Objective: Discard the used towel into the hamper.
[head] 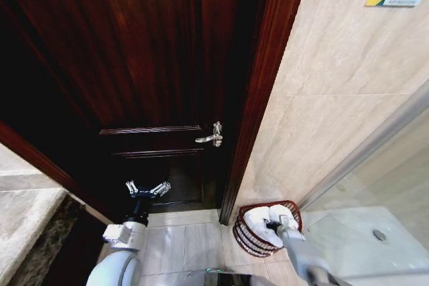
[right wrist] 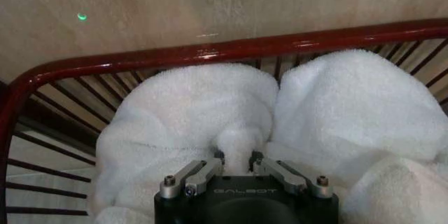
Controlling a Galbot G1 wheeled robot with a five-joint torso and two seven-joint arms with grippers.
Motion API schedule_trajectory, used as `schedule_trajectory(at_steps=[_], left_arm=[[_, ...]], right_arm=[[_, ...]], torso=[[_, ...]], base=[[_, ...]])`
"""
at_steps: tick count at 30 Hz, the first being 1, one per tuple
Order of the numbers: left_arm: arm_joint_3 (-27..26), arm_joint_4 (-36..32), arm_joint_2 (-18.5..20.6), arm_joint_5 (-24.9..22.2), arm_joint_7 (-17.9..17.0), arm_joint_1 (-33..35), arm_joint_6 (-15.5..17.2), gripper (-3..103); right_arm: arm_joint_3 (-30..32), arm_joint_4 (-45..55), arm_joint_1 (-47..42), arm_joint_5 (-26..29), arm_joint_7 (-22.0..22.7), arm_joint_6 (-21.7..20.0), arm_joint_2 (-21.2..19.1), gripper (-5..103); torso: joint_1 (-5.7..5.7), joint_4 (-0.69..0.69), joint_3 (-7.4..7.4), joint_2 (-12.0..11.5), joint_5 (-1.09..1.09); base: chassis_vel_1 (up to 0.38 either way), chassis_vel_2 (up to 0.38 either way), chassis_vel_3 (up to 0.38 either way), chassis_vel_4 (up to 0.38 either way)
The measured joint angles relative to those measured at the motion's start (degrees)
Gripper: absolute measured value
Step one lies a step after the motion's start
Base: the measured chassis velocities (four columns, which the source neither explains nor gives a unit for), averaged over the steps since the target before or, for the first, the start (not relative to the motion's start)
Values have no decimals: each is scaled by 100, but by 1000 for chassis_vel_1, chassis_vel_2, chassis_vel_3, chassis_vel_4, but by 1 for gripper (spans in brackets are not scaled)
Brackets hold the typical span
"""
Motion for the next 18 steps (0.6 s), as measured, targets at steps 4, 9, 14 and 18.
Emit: schedule_trajectory(at_steps=[4,9,14,18], left_arm=[[0,0,0,0,0,0,0,100],[0,0,0,0,0,0,0,100],[0,0,0,0,0,0,0,100],[0,0,0,0,0,1,0,100]], right_arm=[[11,-133,82,-22,-45,-71,-9,13],[19,-219,87,-52,-43,-129,3,13],[27,17,-57,90,-42,-258,22,16],[-6,418,-232,271,-83,-390,-66,27]], torso=[[2,0,2,5,-1],[5,1,4,9,0],[7,0,7,12,2],[8,0,9,14,4]], base=[[0,0,0,0],[0,0,0,0],[0,0,0,0],[0,0,0,0]])
